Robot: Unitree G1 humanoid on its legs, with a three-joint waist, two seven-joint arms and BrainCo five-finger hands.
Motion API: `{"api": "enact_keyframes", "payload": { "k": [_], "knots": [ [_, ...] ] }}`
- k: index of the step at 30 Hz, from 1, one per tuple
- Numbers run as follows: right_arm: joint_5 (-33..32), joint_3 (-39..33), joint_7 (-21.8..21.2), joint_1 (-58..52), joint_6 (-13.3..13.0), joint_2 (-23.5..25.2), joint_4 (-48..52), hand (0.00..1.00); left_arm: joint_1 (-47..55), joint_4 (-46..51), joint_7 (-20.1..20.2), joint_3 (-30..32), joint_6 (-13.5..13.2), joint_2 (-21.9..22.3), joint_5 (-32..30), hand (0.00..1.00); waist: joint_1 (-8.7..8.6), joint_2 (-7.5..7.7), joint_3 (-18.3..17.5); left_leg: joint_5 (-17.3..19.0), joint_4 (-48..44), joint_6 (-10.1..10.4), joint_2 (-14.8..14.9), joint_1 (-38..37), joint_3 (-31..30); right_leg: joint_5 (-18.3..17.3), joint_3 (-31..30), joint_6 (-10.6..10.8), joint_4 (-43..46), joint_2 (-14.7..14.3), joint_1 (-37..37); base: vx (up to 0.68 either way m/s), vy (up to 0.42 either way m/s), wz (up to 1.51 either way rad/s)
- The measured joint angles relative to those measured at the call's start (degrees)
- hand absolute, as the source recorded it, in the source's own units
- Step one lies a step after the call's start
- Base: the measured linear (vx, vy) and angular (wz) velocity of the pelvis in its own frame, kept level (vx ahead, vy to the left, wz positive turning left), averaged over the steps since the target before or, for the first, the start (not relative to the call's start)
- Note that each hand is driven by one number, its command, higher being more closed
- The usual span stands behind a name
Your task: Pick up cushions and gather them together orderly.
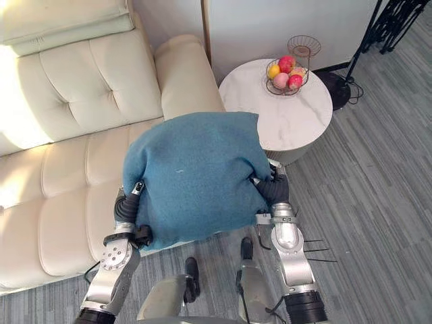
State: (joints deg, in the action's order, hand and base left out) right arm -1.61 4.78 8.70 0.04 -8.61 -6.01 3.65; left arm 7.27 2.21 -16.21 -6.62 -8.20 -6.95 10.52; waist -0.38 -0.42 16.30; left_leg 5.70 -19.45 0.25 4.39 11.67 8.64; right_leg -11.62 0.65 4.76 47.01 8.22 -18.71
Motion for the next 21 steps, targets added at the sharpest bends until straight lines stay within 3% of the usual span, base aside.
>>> {"api": "enact_keyframes", "payload": {
  "k": [2,3,4,5,6,7,8,9,11,13,14,15,17,18,20,21],
  "knots": [
    [0.37,0.72,0.05,-0.23,-0.14,-0.10,0.00,1.00,0.79,0.00,-0.05,0.01,0.01,-0.01,0.01,1.00,0.48,0.37,-0.37,-1.10,-1.77,1.14,-0.21,2.48,-2.78,-3.24,-1.69,1.64,5.05,-0.27,4.12,-0.24,-0.242,0.72],
    [1.36,0.76,0.16,0.06,-0.17,-0.27,-0.01,1.00,0.73,0.05,-0.12,0.01,0.01,0.09,0.01,1.00,1.68,0.40,-1.20,-3.22,-1.65,2.01,-0.25,5.41,-4.49,-7.61,-2.85,0.99,1.28,-1.48,6.22,-0.38,-0.339,0.73],
    [2.04,0.83,0.46,0.86,-0.15,-0.99,0.01,1.00,0.66,0.12,-0.31,-0.05,0.10,0.44,0.01,1.00,2.10,-0.54,-1.82,-6.80,0.06,2.99,-0.11,8.34,-6.58,-10.29,-2.64,-1.79,-3.89,-3.90,6.37,-0.36,-0.282,0.78],
    [2.09,0.83,0.84,0.95,-0.12,-1.60,0.03,1.00,0.68,0.13,-0.33,-0.10,0.24,0.99,0.00,1.00,2.56,-1.45,-2.35,-8.98,1.70,3.40,0.42,9.75,-7.48,-10.95,-2.31,-2.00,-6.75,-5.08,6.30,-0.38,-0.269,0.74],
    [2.05,0.84,1.31,1.06,-0.02,-2.79,-0.06,1.00,0.86,0.47,-0.54,-0.26,0.26,2.33,-0.11,1.00,3.29,-3.30,-3.18,-13.83,6.29,4.73,1.95,11.45,-9.19,-11.66,-0.95,-3.16,-12.28,-7.70,6.34,-0.42,-0.253,0.76],
    [2.02,0.78,1.60,1.59,-0.01,-4.25,-0.37,1.00,0.98,0.72,-0.56,-0.43,0.37,3.65,-0.10,1.00,2.99,-6.03,-2.57,-19.69,13.27,5.76,4.03,10.98,-10.42,-10.05,2.11,-5.57,-15.29,-9.90,6.40,-0.45,-0.228,0.85],
    [2.01,0.67,1.73,1.65,-0.01,-4.83,-0.91,1.00,1.16,0.73,-0.56,-0.81,0.48,3.94,-0.10,1.00,2.48,-7.07,-2.51,-18.21,16.18,5.32,4.84,10.29,-9.88,-9.39,4.49,-6.53,-15.98,-10.38,6.52,-0.48,-0.192,1.23],
    [2.02,0.04,2.39,1.71,0.32,-4.88,-2.45,1.00,0.99,0.72,-0.54,-1.66,0.86,3.82,-0.05,1.00,1.59,-6.39,-2.08,-10.92,18.10,6.50,5.54,10.36,-6.50,-7.83,7.54,-8.21,-16.94,-9.56,6.44,-0.37,-0.132,1.15],
    [2.03,-1.11,2.68,1.82,0.37,-5.15,-3.28,1.00,1.04,0.74,-0.35,-2.94,0.90,3.68,0.10,1.00,1.16,-4.54,-1.33,-10.25,12.42,6.26,4.34,10.89,-0.02,-5.32,10.62,-9.22,-19.27,-6.15,6.47,-0.44,-0.165,1.20],
    [2.02,-1.90,2.68,1.92,0.37,-5.15,-3.28,1.00,1.07,1.22,-0.15,-3.55,0.90,4.12,0.13,1.00,0.37,-4.44,-1.45,-9.39,4.49,5.06,3.37,10.65,3.52,-1.99,12.13,-9.59,-23.87,-4.48,6.40,-0.38,-0.095,0.78],
    [2.03,-1.99,2.67,1.91,0.38,-5.13,-3.28,1.00,1.08,1.98,-0.10,-3.55,0.77,4.04,0.13,1.00,0.59,-4.62,-1.57,-7.26,-0.18,2.48,3.80,9.14,5.01,0.44,13.10,-9.64,-26.72,-4.05,6.30,-0.37,-0.023,0.45],
    [2.03,-2.16,2.67,1.93,0.38,-5.11,-3.28,1.00,1.07,2.30,0.02,-3.60,0.54,4.03,0.12,1.00,-0.01,-4.73,-1.64,-4.36,-3.16,1.29,4.45,7.58,5.94,1.99,13.94,-9.67,-28.63,-3.94,6.30,-0.23,0.007,0.46],
    [2.03,-2.87,2.68,2.04,0.36,-5.14,-3.27,1.00,0.63,2.34,0.03,-4.40,0.23,4.06,0.27,1.00,-1.33,-4.83,-1.71,0.03,-4.58,0.92,5.79,2.13,9.01,4.75,16.00,-9.02,-31.88,-4.03,6.04,-0.20,0.036,0.62],
    [2.03,-3.72,2.68,2.00,0.38,-5.08,-3.27,1.00,0.38,2.32,0.03,-5.06,0.23,4.14,0.32,1.00,-2.26,-5.13,-2.28,0.49,-1.44,1.57,6.49,-0.18,10.59,5.83,17.26,-7.72,-32.79,-4.11,5.27,-0.22,0.068,0.79],
    [2.03,-5.56,2.79,1.99,0.39,-5.14,-3.28,1.00,-0.53,2.05,0.13,-6.79,0.24,4.33,0.42,1.00,-2.78,-5.67,-2.93,0.96,6.08,3.46,6.58,-2.30,11.87,7.40,19.35,-7.25,-33.52,-4.35,3.78,-0.13,0.109,0.56],
    [2.03,-6.56,2.88,1.74,0.58,-4.41,-3.73,1.00,-1.67,0.39,0.82,-7.04,0.28,4.27,0.43,1.00,-2.08,-4.63,-3.01,0.86,6.23,4.38,6.22,-1.67,12.02,8.43,19.72,-7.00,-33.33,-3.71,3.04,-0.11,0.149,0.23]
  ]
}}
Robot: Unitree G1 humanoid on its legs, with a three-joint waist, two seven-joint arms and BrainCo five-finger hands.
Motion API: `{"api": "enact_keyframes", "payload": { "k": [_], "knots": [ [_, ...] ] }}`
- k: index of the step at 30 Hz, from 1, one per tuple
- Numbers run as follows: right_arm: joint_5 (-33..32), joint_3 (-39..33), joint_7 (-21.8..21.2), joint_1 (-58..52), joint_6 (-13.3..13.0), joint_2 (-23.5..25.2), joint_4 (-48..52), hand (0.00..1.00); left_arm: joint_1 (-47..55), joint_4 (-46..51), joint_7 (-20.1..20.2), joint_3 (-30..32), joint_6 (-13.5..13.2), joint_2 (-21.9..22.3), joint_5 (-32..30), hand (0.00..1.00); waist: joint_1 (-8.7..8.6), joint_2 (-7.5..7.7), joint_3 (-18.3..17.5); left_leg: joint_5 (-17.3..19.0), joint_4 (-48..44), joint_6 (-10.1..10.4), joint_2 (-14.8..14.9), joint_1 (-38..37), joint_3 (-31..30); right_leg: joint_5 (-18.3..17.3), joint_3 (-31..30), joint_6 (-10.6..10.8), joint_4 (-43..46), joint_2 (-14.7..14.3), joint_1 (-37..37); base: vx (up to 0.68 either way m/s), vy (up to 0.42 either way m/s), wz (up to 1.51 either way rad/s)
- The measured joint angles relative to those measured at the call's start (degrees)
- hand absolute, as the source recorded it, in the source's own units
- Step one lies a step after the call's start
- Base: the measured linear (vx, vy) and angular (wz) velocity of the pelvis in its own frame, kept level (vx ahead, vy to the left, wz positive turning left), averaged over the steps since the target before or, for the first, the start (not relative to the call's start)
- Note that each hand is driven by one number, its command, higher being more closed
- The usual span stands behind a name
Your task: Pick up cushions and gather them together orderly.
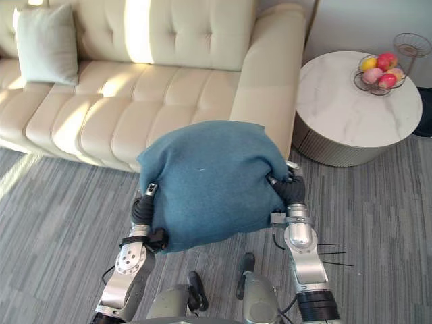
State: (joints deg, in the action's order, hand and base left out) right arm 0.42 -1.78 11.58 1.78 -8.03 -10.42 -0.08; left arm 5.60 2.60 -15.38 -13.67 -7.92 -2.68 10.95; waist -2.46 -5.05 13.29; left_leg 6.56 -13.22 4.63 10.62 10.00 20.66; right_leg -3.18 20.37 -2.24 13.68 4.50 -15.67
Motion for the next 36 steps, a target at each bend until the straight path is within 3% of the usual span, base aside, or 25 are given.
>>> {"api": "enact_keyframes", "payload": {
  "k": [11,13,14,16,17,18,19,20,22,23,24,26,27,29,30,31,32,33,34,36],
  "knots": [
    [-0.38,1.22,-0.72,-0.40,0.73,2.07,-1.76,1.00,1.23,-1.87,1.37,0.88,0.16,-3.15,0.71,1.00,1.14,0.71,-0.41,8.59,-12.61,-4.18,-0.26,4.41,1.03,0.83,-1.81,3.32,2.40,2.90,-1.59,-0.09,0.152,-0.07],
    [-0.53,1.22,-0.92,-1.81,0.73,2.11,-1.83,1.00,2.09,-1.79,1.96,0.80,0.21,-3.09,0.67,1.00,0.81,0.95,-0.50,9.61,-13.10,-4.94,-1.73,4.44,0.65,-1.29,-1.77,4.12,6.28,5.09,-2.54,0.03,0.109,0.25],
    [-0.53,1.21,-1.76,-3.82,0.74,2.32,-1.84,1.00,3.33,-1.55,2.80,0.76,0.32,-3.29,0.64,1.00,-0.30,1.30,-0.55,10.28,-13.26,-5.27,-3.71,4.36,-1.15,-4.30,-2.40,4.39,10.03,6.50,-2.88,0.07,0.085,0.71],
    [-0.54,1.21,-1.86,-6.25,0.84,2.86,-1.98,1.00,4.76,-0.54,3.22,0.68,0.91,-3.37,0.56,1.00,-1.22,1.63,-0.69,10.94,-13.67,-6.02,-5.70,4.25,-3.97,-6.50,-5.24,5.14,12.46,6.57,-2.87,0.18,0.080,0.85],
    [-0.55,1.11,-1.91,-6.58,0.93,3.41,-3.14,1.00,5.19,0.14,3.37,0.66,1.33,-3.39,0.48,1.00,-1.72,2.30,-0.47,11.72,-14.01,-7.61,-7.35,3.75,-5.85,-5.87,-5.86,5.05,19.53,8.89,-5.05,0.24,0.080,0.62],
    [-0.55,1.05,-1.97,-6.30,1.26,3.43,-3.84,1.00,5.12,0.25,3.37,0.83,1.50,-3.40,0.34,1.00,-1.56,2.75,-0.20,12.14,-14.28,-8.23,-8.08,3.36,-6.43,-5.05,-7.70,0.66,28.02,9.96,-8.99,0.24,0.071,0.71],
    [-0.56,0.56,-2.10,-6.40,1.53,3.71,-5.12,1.00,4.83,0.01,3.36,0.77,2.00,-3.55,0.01,1.00,-1.79,2.69,0.01,13.37,-15.41,-8.76,-8.26,2.81,-8.33,-7.16,-11.77,1.36,31.73,8.36,-13.37,0.24,0.017,0.59],
    [-0.72,0.37,-2.22,-6.61,1.86,4.23,-5.59,1.00,4.47,-0.10,3.37,0.63,2.08,-3.95,-0.29,1.00,-2.06,2.74,0.10,14.32,-16.08,-8.34,-8.13,2.25,-9.62,-7.36,-13.93,3.30,26.89,5.94,-14.12,0.32,-0.035,0.86],
    [-1.12,0.09,-2.31,-7.19,1.89,4.62,-5.56,1.00,3.64,-0.51,3.41,0.41,2.28,-4.81,-0.33,1.00,-3.13,3.42,0.43,15.41,-17.24,-7.54,-8.79,0.70,-11.80,-5.33,-16.32,5.36,16.82,4.05,-14.32,0.33,-0.086,0.85],
    [-1.86,-0.55,-2.62,-7.54,1.88,4.44,-5.52,1.00,2.52,-0.97,3.98,0.25,2.34,-4.84,-0.44,1.00,-3.33,3.94,0.72,16.97,-18.17,-6.58,-9.37,-0.85,-13.28,-2.34,-16.52,5.66,10.28,3.42,-14.79,0.39,-0.134,0.89],
    [-2.22,-0.82,-2.74,-8.11,1.88,4.26,-5.11,1.00,1.64,-1.09,4.22,0.02,2.41,-4.82,-0.59,1.00,-3.57,4.27,0.63,18.35,-18.51,-5.50,-10.10,-1.98,-14.78,1.41,-16.94,5.48,8.01,3.40,-14.82,0.41,-0.153,0.92],
    [-2.25,-1.52,-2.89,-8.73,1.88,4.23,-4.91,1.00,1.24,-1.09,4.28,-0.40,2.43,-4.76,-0.96,1.00,-4.21,4.15,0.53,19.96,-17.85,-4.21,-10.25,-4.29,-17.03,5.22,-17.44,3.56,11.65,3.01,-14.72,0.41,-0.182,0.63],
    [-2.20,-1.69,-2.94,-9.29,2.15,4.39,-3.78,1.00,1.40,-1.11,4.29,-0.44,2.44,-4.39,-1.07,1.00,-4.29,2.74,0.11,19.83,-17.58,-2.18,-7.96,-6.40,-17.13,1.62,-15.61,2.38,15.96,2.30,-14.53,0.58,-0.269,0.37],
    [-2.15,-1.67,-2.93,-10.77,2.48,4.39,-0.36,1.00,1.26,-1.11,4.31,-0.42,2.44,-4.10,-1.09,1.00,-4.31,2.13,-0.26,17.87,-23.34,1.23,-4.66,-4.62,-15.31,-0.62,-13.85,0.96,17.94,0.91,-13.89,0.54,-0.243,0.02],
    [-2.07,-1.70,-2.89,-11.83,2.97,4.24,3.31,1.00,1.23,-1.12,4.51,-0.42,2.48,-4.00,-1.01,1.00,-3.73,2.09,-0.29,14.08,-30.43,3.38,-1.80,-2.61,-13.38,-2.18,-13.09,-0.75,18.30,-1.21,-12.28,0.50,-0.200,-0.35],
    [-2.06,-1.91,-2.72,-13.01,3.25,3.66,6.67,1.00,1.11,-1.13,5.02,-0.42,2.68,-3.35,-1.00,1.00,-3.23,2.09,-0.29,8.43,-37.17,1.83,0.68,-0.25,-11.75,-3.00,-13.02,-1.56,17.37,-2.64,-9.98,0.50,-0.186,-0.35],
    [-2.08,-1.96,-2.42,-13.74,3.26,3.37,8.36,1.00,1.14,-1.12,5.20,-0.45,2.74,-2.76,-1.00,1.00,-2.98,2.20,-0.24,7.98,-40.64,1.32,2.45,1.19,-11.01,-3.60,-13.11,-1.76,16.44,-3.04,-8.13,0.45,-0.156,-0.23],
    [-2.08,-2.22,-1.50,-14.74,3.24,3.32,11.02,1.00,1.10,-1.06,5.31,-0.88,2.71,-1.63,-0.99,1.00,-2.89,2.28,-0.29,9.16,-43.78,0.11,5.00,2.28,-8.43,-4.00,-13.30,-2.06,13.97,-3.83,-4.33,0.36,-0.108,-0.18],
    [-2.06,-2.37,-1.25,-15.03,3.15,3.38,12.67,1.00,1.07,-0.71,5.36,-1.00,2.64,-1.15,-0.97,1.00,-2.69,2.90,-0.95,10.49,-42.96,-2.11,5.52,3.57,-6.25,-4.48,-14.34,-2.41,12.47,-3.90,-2.46,0.33,-0.087,-0.23],
    [-2.01,-2.61,-0.33,-14.59,2.81,3.30,14.66,1.00,0.22,0.19,5.38,-0.99,2.41,-0.86,-1.01,1.00,-1.56,3.06,-1.28,11.89,-37.65,-4.00,5.38,6.26,-5.50,-5.13,-17.01,-2.10,10.62,-4.43,-0.57,0.24,-0.011,-0.46]
  ]
}}
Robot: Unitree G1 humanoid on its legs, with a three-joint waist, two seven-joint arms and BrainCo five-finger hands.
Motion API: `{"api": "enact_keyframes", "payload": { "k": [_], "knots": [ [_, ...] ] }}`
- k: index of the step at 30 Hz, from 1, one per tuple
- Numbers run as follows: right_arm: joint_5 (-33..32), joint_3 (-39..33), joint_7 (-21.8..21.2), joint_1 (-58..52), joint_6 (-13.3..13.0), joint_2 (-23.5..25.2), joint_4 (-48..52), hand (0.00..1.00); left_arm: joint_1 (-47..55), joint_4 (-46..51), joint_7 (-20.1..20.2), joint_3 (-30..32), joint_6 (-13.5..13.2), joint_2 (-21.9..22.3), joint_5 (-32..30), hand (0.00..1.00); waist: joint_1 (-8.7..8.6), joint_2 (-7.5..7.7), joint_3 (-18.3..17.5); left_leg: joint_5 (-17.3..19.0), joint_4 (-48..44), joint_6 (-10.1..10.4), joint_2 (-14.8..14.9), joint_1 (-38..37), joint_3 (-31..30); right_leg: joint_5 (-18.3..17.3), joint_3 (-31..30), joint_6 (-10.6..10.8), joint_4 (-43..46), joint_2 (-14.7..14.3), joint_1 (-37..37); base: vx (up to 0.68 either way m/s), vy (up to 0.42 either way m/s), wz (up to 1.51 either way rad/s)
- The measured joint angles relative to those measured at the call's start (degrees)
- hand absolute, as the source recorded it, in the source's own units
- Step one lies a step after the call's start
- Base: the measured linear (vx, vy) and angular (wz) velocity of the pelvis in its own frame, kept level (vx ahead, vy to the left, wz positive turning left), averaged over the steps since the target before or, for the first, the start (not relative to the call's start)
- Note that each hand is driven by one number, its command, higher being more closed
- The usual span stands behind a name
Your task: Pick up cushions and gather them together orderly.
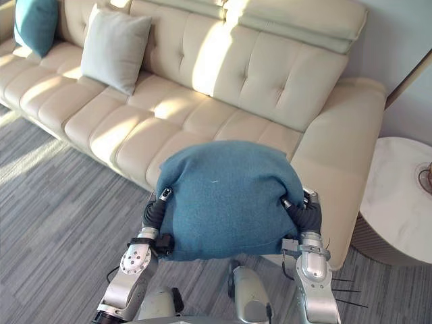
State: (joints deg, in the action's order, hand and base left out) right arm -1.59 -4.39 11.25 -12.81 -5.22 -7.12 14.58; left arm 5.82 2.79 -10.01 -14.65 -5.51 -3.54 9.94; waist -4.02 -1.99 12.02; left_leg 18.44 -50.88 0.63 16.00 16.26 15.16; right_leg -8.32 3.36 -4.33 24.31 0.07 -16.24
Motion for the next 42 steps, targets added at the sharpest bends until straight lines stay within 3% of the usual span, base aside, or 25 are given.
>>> {"api": "enact_keyframes", "payload": {
  "k": [4,6,7,8,11,14,16,18,23,25,28,29,30,31,32,33,35,36,37,42],
  "knots": [
    [0.01,-0.08,0.22,0.19,-0.04,0.18,0.29,1.00,-0.39,0.12,-0.02,0.08,-0.03,0.00,-0.38,1.00,2.52,-0.08,-0.29,-0.63,13.97,1.38,-1.55,2.73,-5.46,-1.10,-5.49,1.33,0.10,-1.15,1.42,0.21,0.166,-0.83],
    [0.00,-0.08,0.23,-0.10,-0.03,0.90,0.24,1.00,0.47,0.12,-0.07,0.08,-0.03,0.00,-0.54,1.00,3.32,-0.46,-0.53,-3.10,22.61,4.46,-2.87,2.21,-9.69,-2.27,-10.19,3.61,1.72,-2.50,0.90,0.13,0.289,-1.13],
    [0.00,-0.08,0.22,-0.14,-0.02,1.13,0.16,1.00,0.74,0.09,-0.09,0.09,-0.01,-0.04,-0.54,1.00,3.44,-0.48,-0.57,-5.22,22.71,5.76,-2.89,1.64,-9.80,-2.69,-11.64,4.34,2.25,-2.97,0.78,0.12,0.334,-1.37],
    [0.10,-0.07,0.13,-0.50,0.11,2.41,0.04,1.00,1.83,0.06,-0.12,0.11,0.06,-0.20,-0.54,1.00,3.34,0.22,-1.05,-6.87,21.05,5.78,-2.91,0.68,-7.84,-3.29,-14.78,6.06,2.77,-3.26,0.67,0.12,0.351,-1.09],
    [0.25,-0.03,-0.04,-1.63,0.10,4.74,-0.05,1.00,2.77,0.05,-0.10,0.40,0.09,-0.29,-0.64,1.00,2.39,1.83,-2.48,-2.99,18.06,3.26,-2.64,-1.18,0.20,-2.81,-18.53,8.97,2.57,-2.20,-0.84,0.10,0.343,-1.25],
    [0.55,1.22,-0.46,1.27,-0.94,4.94,-5.11,1.00,3.10,-0.50,-0.09,2.01,0.09,-1.54,-1.01,1.00,2.04,2.36,-2.70,-1.32,18.72,1.68,-2.37,-5.36,7.72,-1.20,-10.43,8.26,2.00,2.27,-2.24,-0.01,0.217,-1.50],
    [0.55,2.54,-1.52,5.39,-0.92,4.73,-13.82,1.00,3.10,-1.30,-0.16,3.90,0.08,-3.14,-1.18,1.00,1.76,3.38,-3.12,-1.29,22.96,1.55,-3.87,-10.20,14.52,0.59,5.89,4.10,2.92,9.39,-3.50,-0.02,0.107,-1.34],
    [0.55,3.02,-1.88,6.88,-0.90,4.40,-17.38,1.00,2.98,-2.18,-0.23,4.22,0.08,-3.95,-1.26,1.00,1.18,3.04,-3.17,-1.77,25.25,2.00,-4.66,-11.07,14.94,3.05,8.63,5.23,0.74,9.91,-3.41,0.00,0.023,-0.72],
    [0.65,2.73,-2.81,6.71,-0.79,2.96,-18.77,1.00,2.84,-4.45,-0.03,3.87,0.14,-2.86,-1.66,1.00,-0.13,2.82,-3.10,-2.93,27.24,2.20,-5.83,-11.23,9.77,4.70,8.14,5.10,-2.13,8.01,-2.45,0.06,-0.048,-0.23],
    [0.63,1.90,-2.98,5.98,-0.80,3.06,-18.77,1.00,2.89,-4.56,0.26,3.51,0.14,-2.16,-1.68,1.00,-0.19,2.43,-2.83,-3.08,23.58,2.46,-4.65,-11.16,8.44,3.13,8.53,5.24,-2.34,7.88,-0.84,0.02,-0.048,-0.01],
    [0.52,1.99,-2.96,4.71,-0.79,2.88,-18.28,1.00,4.87,-4.61,0.94,3.55,0.14,-1.18,-1.60,1.00,0.47,-0.36,-3.16,-3.94,11.11,2.31,-0.02,-8.96,5.25,2.22,8.57,5.05,-4.71,5.36,3.95,0.00,0.008,-0.25],
    [0.45,1.99,-2.96,4.05,-0.80,2.94,-17.38,1.00,5.03,-4.60,1.13,3.57,0.12,-1.18,-1.58,1.00,1.32,-0.52,-3.71,-6.05,9.37,1.42,0.15,-7.79,4.30,2.59,8.40,4.57,-6.55,5.25,4.87,0.10,-0.003,-0.15],
    [0.43,1.88,-2.96,3.99,-0.80,3.30,-16.68,1.00,4.70,-4.54,1.21,3.68,-0.03,-1.22,-1.57,1.00,1.62,0.28,-3.88,-9.77,7.98,0.41,-0.16,-5.66,3.81,2.75,7.96,4.34,-9.19,6.07,5.84,0.12,-0.012,-0.02],
    [0.41,1.78,-2.95,3.93,-0.80,3.23,-16.27,1.00,4.51,-4.54,1.27,3.67,-0.08,-1.19,-1.57,1.00,1.60,0.48,-3.79,-10.58,7.41,0.16,-0.23,-4.36,3.69,2.88,7.66,4.13,-10.20,6.10,6.06,0.11,-0.035,0.14],
    [0.33,1.29,-2.92,4.14,-0.80,3.16,-15.99,1.00,4.48,-4.55,1.37,3.57,-0.08,-1.15,-1.58,1.00,1.67,1.30,-3.45,-6.41,12.18,0.80,-1.38,-4.00,2.43,4.07,6.32,3.71,-11.54,6.11,6.11,0.06,-0.014,0.17],
    [0.25,1.13,-2.91,4.23,-0.80,3.18,-16.03,1.00,4.48,-4.57,1.37,3.53,-0.06,-1.04,-1.59,1.00,1.66,1.26,-3.47,-5.59,14.74,1.02,-1.97,-4.07,1.43,4.87,5.94,3.65,-11.62,6.16,6.06,0.05,0.015,0.14],
    [0.06,1.01,-2.90,4.75,-0.79,3.03,-17.31,1.00,4.85,-4.65,1.35,3.52,-0.04,-0.63,-1.60,1.00,1.98,0.83,-3.69,-6.03,27.09,2.13,-3.77,-5.65,-2.79,5.26,5.66,4.39,-11.34,6.03,5.99,0.04,0.087,-0.08],
    [0.06,1.06,-2.94,5.40,-0.78,2.89,-18.33,1.00,5.21,-4.69,1.31,3.57,-0.05,-0.55,-1.59,1.00,2.08,0.08,-3.92,-8.52,33.04,4.46,-4.19,-7.54,-3.71,5.11,5.31,5.39,-10.81,5.52,5.75,0.11,0.162,-0.59],
    [0.09,1.34,-2.99,5.80,-0.50,3.11,-19.34,1.00,5.64,-5.58,1.26,3.57,-0.04,-1.05,-1.58,1.00,3.17,1.00,-4.09,-11.05,33.62,5.60,-4.44,-8.80,-2.47,5.69,3.86,6.88,-10.17,5.81,5.09,0.12,0.150,-0.55],
    [0.19,1.59,-3.24,5.83,-0.51,3.35,-19.34,1.00,5.62,-5.82,1.27,3.62,0.09,-1.34,-1.63,1.00,3.19,1.41,-4.18,-10.93,34.54,5.27,-7.51,-8.43,-2.36,7.03,3.47,8.86,-12.44,8.15,5.29,0.07,0.114,-0.05]
  ]
}}
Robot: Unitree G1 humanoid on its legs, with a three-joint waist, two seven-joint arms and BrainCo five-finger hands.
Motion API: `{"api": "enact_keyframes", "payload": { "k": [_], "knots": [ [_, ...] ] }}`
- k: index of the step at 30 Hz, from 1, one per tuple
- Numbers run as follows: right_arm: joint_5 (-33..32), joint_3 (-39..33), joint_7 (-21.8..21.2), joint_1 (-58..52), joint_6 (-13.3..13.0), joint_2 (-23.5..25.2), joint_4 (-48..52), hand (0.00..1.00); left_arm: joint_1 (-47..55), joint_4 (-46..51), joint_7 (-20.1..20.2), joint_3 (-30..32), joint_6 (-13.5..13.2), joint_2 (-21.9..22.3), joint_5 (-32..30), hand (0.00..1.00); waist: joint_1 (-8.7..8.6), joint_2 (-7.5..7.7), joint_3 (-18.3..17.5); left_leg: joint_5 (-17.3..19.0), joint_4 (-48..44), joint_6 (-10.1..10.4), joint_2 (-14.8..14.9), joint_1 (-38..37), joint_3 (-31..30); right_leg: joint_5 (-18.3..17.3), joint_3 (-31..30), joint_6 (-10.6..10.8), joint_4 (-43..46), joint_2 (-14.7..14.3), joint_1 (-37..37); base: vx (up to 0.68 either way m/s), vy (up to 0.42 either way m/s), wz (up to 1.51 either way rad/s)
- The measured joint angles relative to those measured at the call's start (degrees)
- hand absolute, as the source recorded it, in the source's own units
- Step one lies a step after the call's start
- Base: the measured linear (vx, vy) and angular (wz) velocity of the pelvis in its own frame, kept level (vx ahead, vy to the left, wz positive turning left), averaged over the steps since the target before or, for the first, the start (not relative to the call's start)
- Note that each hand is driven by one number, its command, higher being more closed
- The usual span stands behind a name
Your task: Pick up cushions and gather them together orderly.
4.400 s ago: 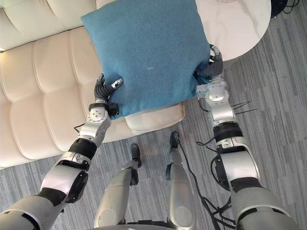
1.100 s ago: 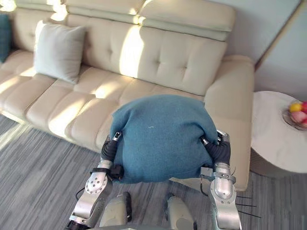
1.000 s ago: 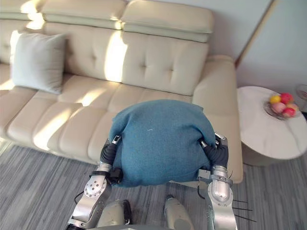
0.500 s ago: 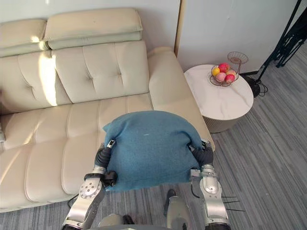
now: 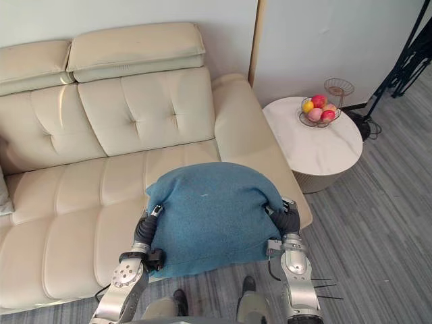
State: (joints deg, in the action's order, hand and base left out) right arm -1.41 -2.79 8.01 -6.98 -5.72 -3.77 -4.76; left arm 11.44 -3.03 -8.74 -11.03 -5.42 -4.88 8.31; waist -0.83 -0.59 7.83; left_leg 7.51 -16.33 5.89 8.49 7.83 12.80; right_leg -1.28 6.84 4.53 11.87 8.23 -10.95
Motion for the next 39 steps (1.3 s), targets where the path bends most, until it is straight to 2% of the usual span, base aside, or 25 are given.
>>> {"api": "enact_keyframes", "payload": {
  "k": [5,8,11,13,14,15,18,20,21,26,27,28,30,34,37,39],
  "knots": [
    [1.59,2.08,0.82,2.48,0.00,0.08,0.00,1.00,-0.31,0.09,-0.50,0.84,-0.02,-1.15,-0.04,1.00,0.24,-0.03,0.04,-0.24,1.25,-0.49,-0.85,1.10,-1.02,0.24,0.97,0.21,-1.32,0.20,-0.64,0.00,0.026,0.08],
    [2.47,4.08,2.96,7.26,-0.05,0.10,0.00,1.00,-2.66,0.31,-2.77,2.70,-0.08,-1.08,-0.30,1.00,0.41,-0.18,0.41,-0.84,1.37,-1.32,-0.92,5.13,-1.30,1.23,0.96,-0.42,-1.77,0.04,-4.55,-0.05,-0.018,-0.01],
    [4.89,5.57,7.65,16.13,-0.09,0.15,-1.17,1.00,-9.97,0.30,-7.12,4.72,-0.09,-1.07,-2.13,1.00,1.10,-0.55,4.17,-2.30,1.22,-1.78,-1.22,9.27,-1.32,2.99,0.78,-0.54,-1.54,0.24,-8.63,-0.07,-0.005,0.00],
    [7.03,5.87,11.50,24.07,-0.18,0.34,-4.42,1.00,-16.28,0.27,-10.72,6.14,-0.09,-1.31,-3.53,1.00,1.78,-0.70,6.32,-3.39,1.22,-1.97,-1.52,12.25,-1.42,3.73,0.73,-0.70,-0.83,0.58,-11.86,-0.10,0.002,0.06],
    [8.45,6.05,13.89,30.30,-0.19,0.42,-7.43,1.00,-21.01,0.04,-13.61,6.81,-0.09,-2.79,-4.39,1.00,2.03,-0.68,8.00,-4.04,1.24,-2.10,-1.55,13.87,-1.40,4.46,0.69,-0.74,-0.83,0.62,-13.48,-0.08,-0.004,0.05],
    [8.83,5.99,14.86,33.27,-0.18,0.38,-8.63,1.00,-23.52,-0.19,-14.70,6.96,-0.09,-3.72,-4.53,1.00,2.19,-0.65,9.22,-4.31,1.24,-2.09,-1.56,14.22,-1.46,4.73,0.72,-0.83,-0.90,0.63,-13.77,-0.08,-0.008,0.03],
    [10.69,4.94,20.32,48.84,-0.13,-0.88,-14.90,1.00,-41.58,-7.44,-20.54,7.34,-0.09,-9.54,-4.70,1.00,3.91,-0.71,12.64,-6.31,1.56,-2.14,-1.61,18.66,-2.02,6.75,1.02,-1.31,-1.45,0.55,-17.67,-0.10,-0.015,0.07],
    [11.20,3.01,22.31,56.63,-0.12,-1.28,-18.28,1.00,-51.60,-12.98,-22.46,7.39,-0.08,-12.15,-5.32,1.00,4.76,-0.70,13.52,-7.50,1.86,-2.19,-1.62,21.28,-2.53,8.40,1.32,-1.66,-2.89,0.34,-19.51,-0.10,-0.020,0.13],
    [11.32,1.89,23.86,62.07,-0.09,-1.35,-21.39,1.00,-58.30,-17.08,-23.86,7.32,-0.10,-13.84,-5.74,1.00,4.76,-0.69,13.55,-8.49,2.55,-2.20,-1.75,23.21,-3.10,9.79,1.89,-1.77,-4.68,0.23,-20.68,-0.08,-0.017,0.16],
    [12.07,-3.47,28.30,77.80,-0.01,-1.61,-29.04,1.00,-79.51,-30.14,-25.49,6.92,-0.07,-18.52,-6.93,1.00,4.51,-0.62,15.24,-12.72,7.09,-2.27,-2.61,27.68,-5.16,14.56,3.91,-2.43,-11.60,-0.06,-22.65,-0.05,-0.011,0.22],
    [12.37,-4.53,29.55,81.52,0.05,-1.82,-30.61,1.00,-84.21,-32.49,-25.63,6.94,-0.04,-19.20,-7.01,0.00,4.45,-0.60,15.35,-14.02,8.54,-2.34,-2.89,29.22,-5.56,15.98,4.27,-2.55,-13.56,-0.13,-23.68,-0.06,-0.009,0.19],
    [12.72,-5.41,31.05,84.89,0.14,-1.84,-31.12,0.00,-88.40,-33.99,-26.51,7.15,0.07,-19.94,-7.91,0.00,4.50,-0.47,15.96,-15.21,10.09,-2.31,-3.18,30.18,-5.68,17.32,4.40,-2.72,-15.40,-0.17,-24.51,-0.05,-0.007,0.18],
    [12.94,-5.90,33.02,89.17,0.55,-2.30,-31.15,0.00,-92.98,-34.28,-27.57,8.01,0.12,-21.16,-8.63,0.00,4.44,-0.32,17.48,-16.72,12.50,-2.28,-3.61,30.89,-5.74,18.82,4.55,-2.79,-17.55,-0.16,-25.21,-0.07,-0.004,0.09],
    [12.46,-6.89,35.92,94.18,1.31,-3.70,-31.12,0.00,-100.11,-36.01,-29.25,9.72,0.55,-21.16,-9.28,0.00,4.44,-0.35,17.58,-18.07,14.44,-2.20,-3.61,34.51,-6.39,19.34,5.15,-2.98,-17.55,-0.31,-29.12,-0.04,0.008,0.08],
    [10.60,-6.81,35.28,96.45,1.82,-5.06,-30.97,0.00,-102.30,-36.02,-29.24,11.81,0.71,-21.02,-8.99,0.00,4.37,-0.35,17.58,-18.07,14.40,-2.20,-3.46,36.57,-6.38,20.20,5.17,-3.06,-17.55,-0.40,-31.21,0.00,0.017,0.01],
    [7.97,-6.72,32.25,97.00,1.98,-6.71,-30.96,0.00,-103.06,-36.03,-28.73,12.25,0.77,-21.01,-8.54,0.00,4.45,-0.35,17.58,-18.06,14.34,-2.19,-3.39,38.32,-6.33,20.26,5.52,-3.03,-17.54,-0.33,-32.70,0.02,0.064,0.06]
  ]
}}
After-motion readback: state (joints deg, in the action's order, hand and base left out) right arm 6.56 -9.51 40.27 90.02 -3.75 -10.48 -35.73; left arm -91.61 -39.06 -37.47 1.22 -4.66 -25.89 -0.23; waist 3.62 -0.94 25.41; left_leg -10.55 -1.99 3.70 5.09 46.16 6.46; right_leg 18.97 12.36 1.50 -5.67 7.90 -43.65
